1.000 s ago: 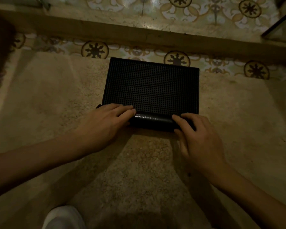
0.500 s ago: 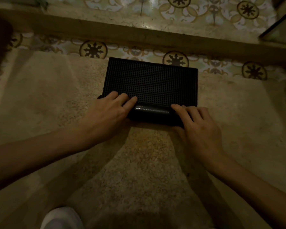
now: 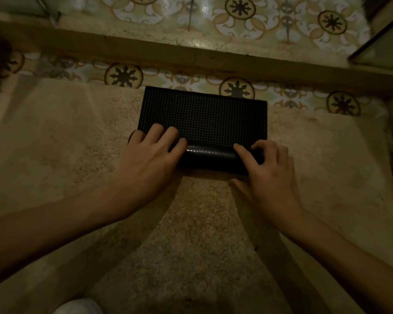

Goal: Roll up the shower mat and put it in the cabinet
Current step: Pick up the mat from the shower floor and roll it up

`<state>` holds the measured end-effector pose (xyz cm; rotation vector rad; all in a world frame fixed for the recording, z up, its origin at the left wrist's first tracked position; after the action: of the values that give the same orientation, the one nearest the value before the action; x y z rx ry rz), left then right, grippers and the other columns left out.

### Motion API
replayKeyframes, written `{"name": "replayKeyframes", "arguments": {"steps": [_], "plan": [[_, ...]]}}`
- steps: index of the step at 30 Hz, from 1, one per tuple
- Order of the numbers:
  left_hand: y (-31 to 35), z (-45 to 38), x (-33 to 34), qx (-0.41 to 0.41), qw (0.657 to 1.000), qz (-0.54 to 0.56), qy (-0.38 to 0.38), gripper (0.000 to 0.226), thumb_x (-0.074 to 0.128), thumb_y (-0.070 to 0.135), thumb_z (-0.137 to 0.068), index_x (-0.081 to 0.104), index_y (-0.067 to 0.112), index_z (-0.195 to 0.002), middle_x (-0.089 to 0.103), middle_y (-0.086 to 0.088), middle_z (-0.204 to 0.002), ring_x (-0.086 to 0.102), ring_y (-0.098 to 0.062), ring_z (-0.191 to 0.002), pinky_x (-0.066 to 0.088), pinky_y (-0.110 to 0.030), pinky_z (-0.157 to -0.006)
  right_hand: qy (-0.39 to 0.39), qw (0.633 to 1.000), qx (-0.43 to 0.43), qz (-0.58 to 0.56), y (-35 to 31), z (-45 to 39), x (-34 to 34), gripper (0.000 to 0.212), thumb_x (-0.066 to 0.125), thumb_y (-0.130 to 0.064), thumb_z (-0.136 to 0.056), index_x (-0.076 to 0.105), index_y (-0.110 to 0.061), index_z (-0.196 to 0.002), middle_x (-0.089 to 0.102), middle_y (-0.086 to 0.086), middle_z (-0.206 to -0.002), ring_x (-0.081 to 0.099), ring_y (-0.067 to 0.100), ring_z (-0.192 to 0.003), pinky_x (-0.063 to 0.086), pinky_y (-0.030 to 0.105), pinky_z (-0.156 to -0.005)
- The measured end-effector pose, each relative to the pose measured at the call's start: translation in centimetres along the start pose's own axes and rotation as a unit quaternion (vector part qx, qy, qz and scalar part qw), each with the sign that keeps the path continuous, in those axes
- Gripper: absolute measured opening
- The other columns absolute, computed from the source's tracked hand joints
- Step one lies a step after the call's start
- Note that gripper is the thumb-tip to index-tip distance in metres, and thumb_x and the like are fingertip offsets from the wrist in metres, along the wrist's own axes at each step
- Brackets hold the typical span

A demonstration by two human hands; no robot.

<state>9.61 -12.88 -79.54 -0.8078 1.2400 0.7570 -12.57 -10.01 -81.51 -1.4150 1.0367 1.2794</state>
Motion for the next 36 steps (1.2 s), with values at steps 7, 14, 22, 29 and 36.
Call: {"name": "replayKeyframes", "arguments": {"steps": [7,14,22,29,36], "plan": [[-0.1,-1.3,0.2,-0.002,0.999,-0.033,-0.006,0.065,0.064,0.025,-0.081,0.046,0.005,-0.14,0.058,-0.01,-0.113,0.053,-0.028,-0.09,0.045,-0.038,-0.075,0.025,0.998,-0.045,0.029,0.4,-0.2,0.2,0.074,0.076,-0.019,-0.085,0.042,-0.021,-0.15,0.053,0.014,-0.125,0.048,0.032,-0.105,0.044,0.044,-0.085],[-0.6,-1.6,-0.3,0.03,0.999,0.007,0.029,0.05,0.066,0.02,-0.082,0.048,0.008,-0.127,0.059,-0.015,-0.106,0.053,-0.031,-0.085,0.044,-0.039,-0.076,0.036,0.998,-0.045,-0.01,1.1,-0.6,-0.1,0.042,0.062,-0.031,-0.095,0.054,-0.014,-0.133,0.056,0.011,-0.133,0.05,0.031,-0.116,0.044,0.043,-0.095],[-1.1,-1.8,-0.3,-0.002,0.999,0.034,0.025,0.051,0.068,0.026,-0.084,0.048,0.013,-0.13,0.05,-0.016,-0.129,0.049,-0.034,-0.11,0.045,-0.044,-0.083,0.053,0.998,-0.004,-0.014,1.2,-0.9,-0.4,0.05,0.068,-0.027,-0.09,0.054,-0.017,-0.137,0.045,0.017,-0.132,0.039,0.033,-0.116,0.042,0.047,-0.089],[-0.4,-2.2,-0.6,-0.02,0.999,-0.013,0.023,0.063,0.068,0.023,-0.082,0.046,0.002,-0.137,0.052,-0.02,-0.123,0.049,-0.038,-0.106,0.044,-0.048,-0.082,0.062,0.998,-0.027,0.004,1.3,-2.0,-0.6,0.051,0.062,-0.024,-0.096,0.05,-0.016,-0.144,0.053,0.016,-0.123,0.046,0.034,-0.105,0.045,0.044,-0.077],[-1.5,-3.5,-0.9,0.019,0.999,0.006,0.038,0.078,0.064,0.027,-0.082,0.031,-0.004,-0.146,0.058,-0.019,-0.112,0.055,-0.035,-0.101,0.031,-0.049,-0.112,0.083,0.996,-0.033,0.017,1.6,-1.8,-0.9,0.05,0.068,-0.012,-0.093,0.052,-0.026,-0.139,0.058,0.007,-0.121,0.05,0.027,-0.106,0.045,0.032,-0.06]]}}
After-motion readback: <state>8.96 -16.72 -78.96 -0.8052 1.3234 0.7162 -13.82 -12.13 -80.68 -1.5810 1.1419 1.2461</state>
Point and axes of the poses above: each hand's wrist, its own z-axis away from the middle knuckle, its own x-axis out of the palm, y = z × x, the point moved 5 cm from there along -z, towards the middle knuckle
